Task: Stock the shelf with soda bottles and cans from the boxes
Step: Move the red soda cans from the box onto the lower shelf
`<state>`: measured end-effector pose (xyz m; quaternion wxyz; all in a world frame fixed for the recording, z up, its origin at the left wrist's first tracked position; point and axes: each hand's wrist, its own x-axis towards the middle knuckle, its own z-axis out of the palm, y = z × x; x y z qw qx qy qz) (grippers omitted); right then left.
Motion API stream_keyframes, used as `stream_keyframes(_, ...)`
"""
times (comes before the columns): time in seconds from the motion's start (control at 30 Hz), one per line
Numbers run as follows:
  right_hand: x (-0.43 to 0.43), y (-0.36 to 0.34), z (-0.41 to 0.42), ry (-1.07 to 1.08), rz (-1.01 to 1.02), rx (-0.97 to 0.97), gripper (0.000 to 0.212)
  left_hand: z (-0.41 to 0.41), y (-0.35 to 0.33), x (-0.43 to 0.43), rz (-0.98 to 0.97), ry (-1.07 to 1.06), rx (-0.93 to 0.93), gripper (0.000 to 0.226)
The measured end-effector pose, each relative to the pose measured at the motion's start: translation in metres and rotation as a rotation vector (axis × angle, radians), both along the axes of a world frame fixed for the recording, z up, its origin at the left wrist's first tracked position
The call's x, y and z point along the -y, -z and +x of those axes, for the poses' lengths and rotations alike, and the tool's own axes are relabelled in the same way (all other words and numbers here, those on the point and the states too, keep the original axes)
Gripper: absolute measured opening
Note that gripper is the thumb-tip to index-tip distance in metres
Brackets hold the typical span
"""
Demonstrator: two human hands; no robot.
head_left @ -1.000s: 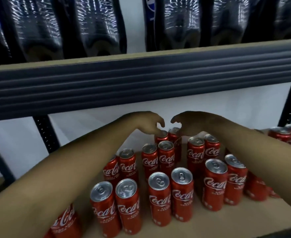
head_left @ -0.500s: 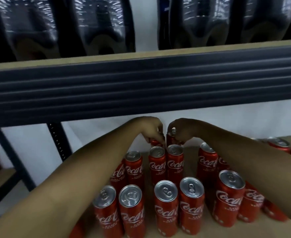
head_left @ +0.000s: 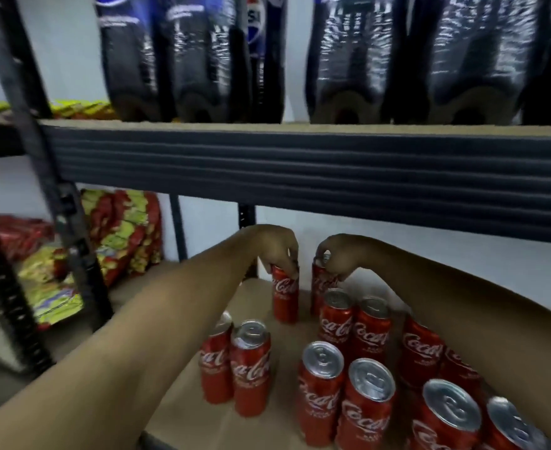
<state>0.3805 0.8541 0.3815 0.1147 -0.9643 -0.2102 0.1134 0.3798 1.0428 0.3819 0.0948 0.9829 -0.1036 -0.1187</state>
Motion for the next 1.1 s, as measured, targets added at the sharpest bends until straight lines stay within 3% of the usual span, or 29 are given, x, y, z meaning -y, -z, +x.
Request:
stream_keyframes(0.33, -0.074, 0.007, -0.030, -0.244, 0.122, -0.188, 0.045, -0.056, -0.003, -0.074, -0.068, -0.045, -0.125, 0.044)
stream_keyframes(0.5, -0.063, 0.008, -0.042, -0.331, 0.006, -0.096, 0.068, -0.070, -0.001, -0.075, -0.134, -0.051, -0.152, 0.046)
stream_keyframes(0.67, -0.059, 0.006, -0.053, -0.291, 0.060, -0.117, 0.082, -0.079, 0.002, -0.078, -0.167, -0.103, -0.162, 0.057)
stream_keyframes(0.8, -0.061, 0.006, -0.056, -0.294, 0.069, -0.024, 0.078, -0.082, -0.003, -0.074, -0.149, -0.080, -0.091, 0.046)
stream_keyframes(1.1, -0.055, 0.011, -0.055, -0.326, 0.089, -0.026, 0.070, -0.086, 0.001, -0.068, -0.047, -0.069, 0.006, 0.037)
